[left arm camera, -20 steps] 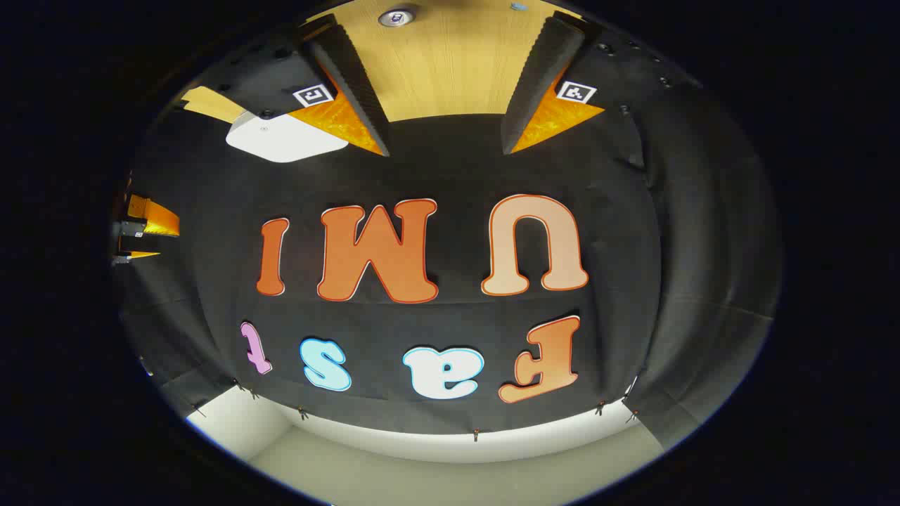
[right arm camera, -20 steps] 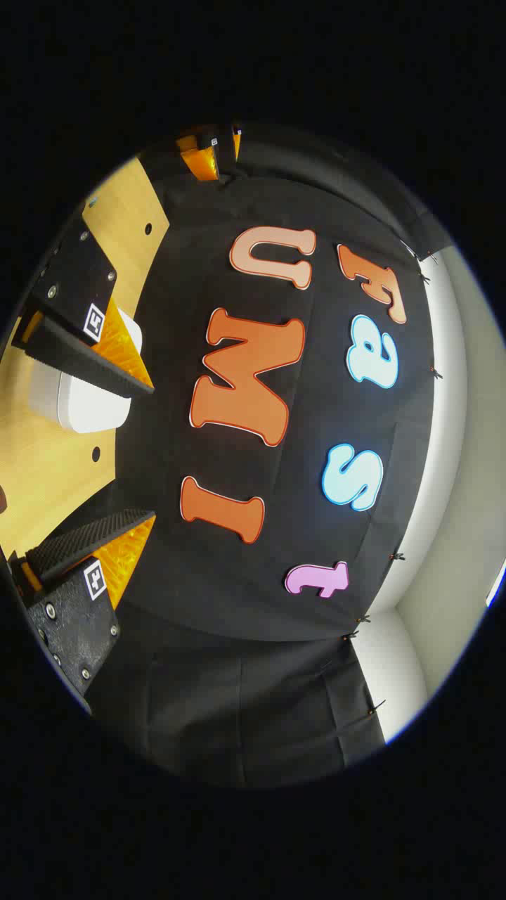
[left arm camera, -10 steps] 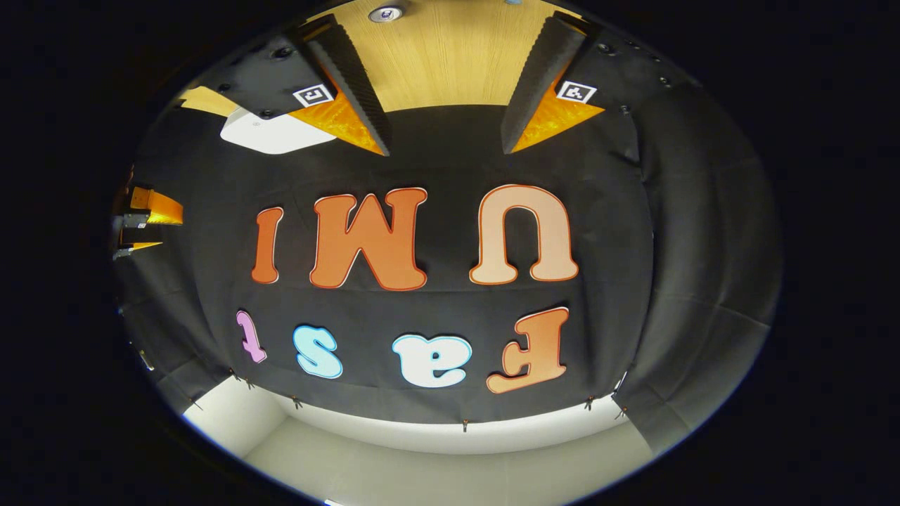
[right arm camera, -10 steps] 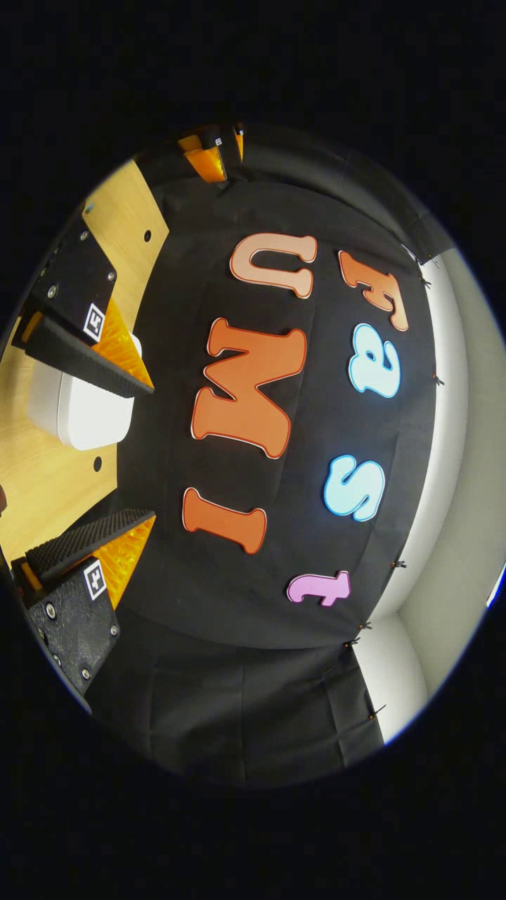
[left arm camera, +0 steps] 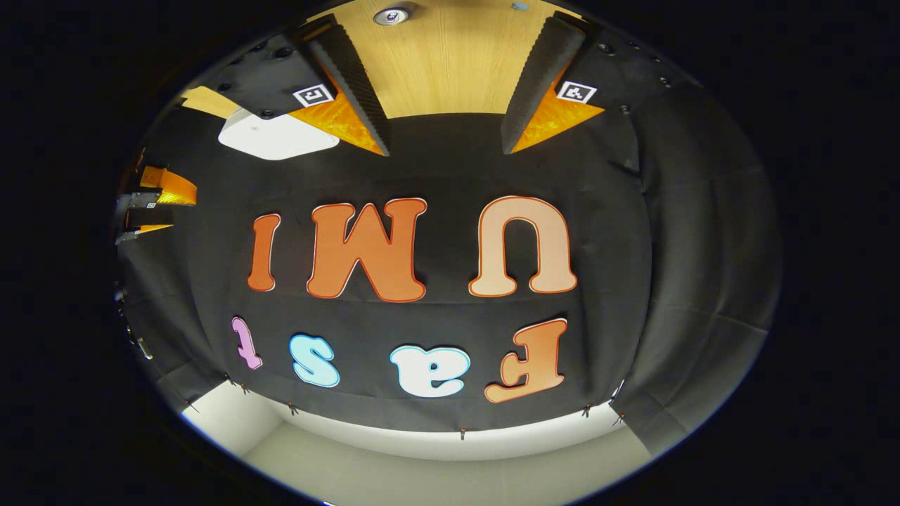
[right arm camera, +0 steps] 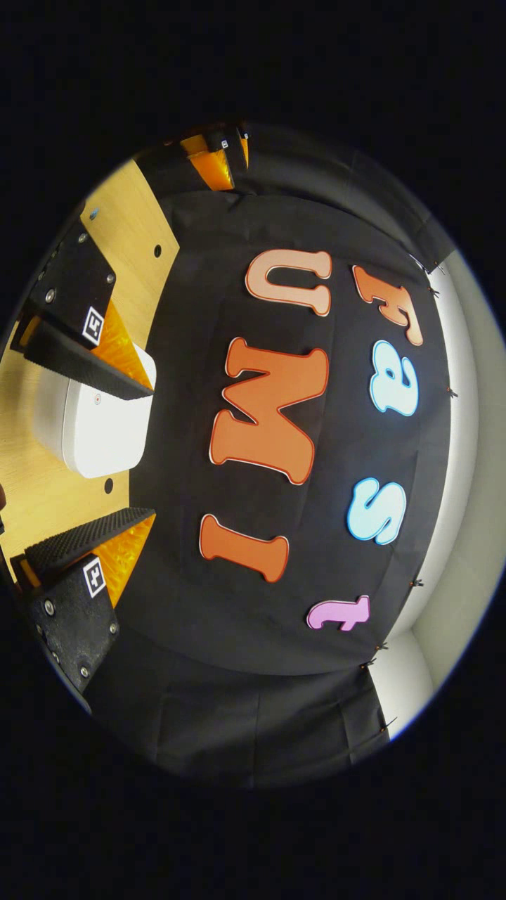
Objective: Press the lid of the desktop garbage bin to open it, pick up the crumpled paper on the desktop and throw it into the bin, then pick up the pop can on the desktop and drop it into the bin, and finally close the garbage bin lid.
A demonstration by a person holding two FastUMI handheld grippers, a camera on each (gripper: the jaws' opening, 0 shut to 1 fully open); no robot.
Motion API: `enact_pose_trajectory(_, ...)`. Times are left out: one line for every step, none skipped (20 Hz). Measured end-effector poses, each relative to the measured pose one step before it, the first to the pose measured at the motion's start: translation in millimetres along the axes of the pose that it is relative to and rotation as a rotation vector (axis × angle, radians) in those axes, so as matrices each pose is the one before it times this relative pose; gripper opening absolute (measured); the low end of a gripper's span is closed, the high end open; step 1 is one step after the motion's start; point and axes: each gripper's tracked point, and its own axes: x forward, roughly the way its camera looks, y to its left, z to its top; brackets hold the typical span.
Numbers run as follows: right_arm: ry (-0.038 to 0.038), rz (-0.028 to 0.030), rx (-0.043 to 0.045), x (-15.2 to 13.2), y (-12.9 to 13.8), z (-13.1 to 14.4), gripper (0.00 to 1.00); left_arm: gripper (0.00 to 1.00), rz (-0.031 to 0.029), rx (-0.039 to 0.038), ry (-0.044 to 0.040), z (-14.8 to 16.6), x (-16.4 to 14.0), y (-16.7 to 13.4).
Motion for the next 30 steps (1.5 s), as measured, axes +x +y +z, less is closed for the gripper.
enact_pose_trajectory(0.00266,0.01251,0.00060,2.25,3.30,-1.69,0.92,1.00,0.00479,0.00264,-0.00060,0.14,-0.78,1.06)
enact_pose_trajectory(0.00251,0.01190,-0.00042,4.40,2.72,-0.80,0.88,0.99,0.00513,-0.00022,0.00274,-1.72,0.20,1.56)
enact_pose_trajectory(0.00218,0.00998,-0.00008,3.82,2.91,-0.19,0.86,0.99,0.00523,-0.00406,0.00222,-0.59,-1.01,2.57)
enact_pose_trajectory(0.00104,0.01284,0.00066,3.45,3.18,-0.30,0.81,0.99,0.00786,-0.00608,0.00419,-1.54,-0.23,2.39)
enact_pose_trajectory(0.00614,0.02116,0.00338,3.99,4.97,-3.57,0.78,0.99,0.01025,-0.00490,0.00355,-1.38,0.06,3.04)
enact_pose_trajectory(0.01892,0.03561,0.00428,4.80,8.63,-5.39,0.71,0.99,0.01185,-0.00055,0.00359,-1.23,-1.14,3.56)
enact_pose_trajectory(0.02346,0.02773,0.00630,4.63,5.85,-5.61,0.67,1.00,0.01306,0.00163,0.00218,-1.28,-0.77,4.83)
enact_pose_trajectory(0.02428,0.00699,0.00735,5.11,1.63,-5.12,0.55,1.00,0.01177,0.00252,0.00114,-0.42,-0.22,3.15)
enact_pose_trajectory(0.02460,-0.00658,0.01203,4.85,-1.24,-4.55,0.52,1.00,0.01294,0.00373,0.00160,-0.43,-0.51,2.98)
enact_pose_trajectory(0.02567,0.00846,0.01349,6.42,1.44,-6.72,0.35,1.00,0.01276,0.00260,0.00069,-1.15,0.28,3.62)
enact_pose_trajectory(0.01701,0.00981,0.01629,5.71,3.28,-4.31,0.29,1.00,0.01245,0.00132,0.00323,-0.12,-1.14,3.22)
enact_pose_trajectory(0.00834,0.00942,0.01812,6.11,1.37,-2.09,0.19,0.99,0.01344,0.00028,0.00368,-1.41,-1.69,4.91)
enact_pose_trajectory(0.00714,0.00162,0.01105,4.62,-0.43,-2.20,0.15,0.99,0.01116,-0.00065,0.00112,-0.40,-1.38,3.38)
enact_pose_trajectory(0.00913,-0.01226,0.00153,4.29,-3.52,-2.26,0.10,0.99,0.01175,0.00021,0.00209,-1.70,-0.31,3.33)
enact_pose_trajectory(0.01484,0.00707,0.00055,4.52,0.64,-4.16,0.07,0.99,0.01316,0.00084,0.00189,-0.55,-1.06,3.81)
enact_pose_trajectory(0.01572,0.01730,0.00748,4.04,2.39,-5.28,0.03,0.99,0.01243,0.00020,0.00219,-1.61,-1.39,3.95)
enact_pose_trajectory(0.02035,0.01811,0.00967,3.57,3.86,-4.70,0.03,0.99,0.01179,0.00007,0.00608,-1.58,-0.75,4.22)
enact_pose_trajectory(0.01171,-0.00385,0.00631,2.41,-0.65,-4.12,0.02,1.00,0.01345,-0.00264,0.00586,-1.69,-0.69,4.23)
enact_pose_trajectory(0.01548,0.00701,0.00065,2.79,1.19,-4.41,0.02,0.95,0.01144,-0.00434,0.00591,-1.61,-0.22,2.88)
enact_pose_trajectory(0.01705,0.00195,-0.00386,3.56,0.90,-7.26,0.02,0.99,0.01171,-0.00397,0.00623,-2.81,-1.36,5.04)
enact_pose_trajectory(0.01286,0.00290,-0.00715,3.67,1.36,-5.81,0.02,0.95,0.01140,-0.00286,0.00600,-2.33,-1.38,4.13)
enact_pose_trajectory(0.01517,0.00667,-0.00554,2.96,1.24,-6.03,0.02,0.99,0.00760,-0.00190,0.00489,-1.78,-2.12,2.38)
enact_pose_trajectory(0.01414,0.00254,-0.00265,3.08,0.56,-6.69,0.02,0.99,0.00682,0.00108,0.00355,-1.03,-2.45,2.64)
enact_pose_trajectory(0.01579,0.00972,0.00026,2.28,1.82,-5.94,0.02,0.99,0.00586,0.00396,0.00347,-2.69,-1.64,1.33)
enact_pose_trajectory(0.01424,0.00555,0.00012,2.28,3.18,-5.40,0.02,0.99,0.00410,0.00472,0.00357,-1.21,-0.48,-0.01)
enact_pose_trajectory(0.01551,0.00356,-0.00037,2.65,0.33,-6.19,0.02,0.99,0.00169,0.00347,0.00477,-1.88,-1.25,1.19)
enact_pose_trajectory(0.00151,0.00348,0.01116,-1.28,-0.03,-1.94,0.02,0.99,-0.00060,0.00111,0.00323,-1.42,-0.92,-0.34)
enact_pose_trajectory(-0.00206,0.00060,0.02089,3.71,0.73,2.84,0.02,0.99,0.00101,-0.00007,0.00330,-2.13,-0.01,-0.27)
enact_pose_trajectory(0.01575,0.00876,-0.00078,-3.34,-1.19,-3.59,0.02,0.99,-0.00105,-0.00192,0.00351,-0.91,-0.64,-0.28)
enact_pose_trajectory(0.00215,0.00468,0.00119,0.54,0.68,1.81,0.02,0.99,-0.00228,-0.00399,0.00432,-1.18,0.20,-0.21)
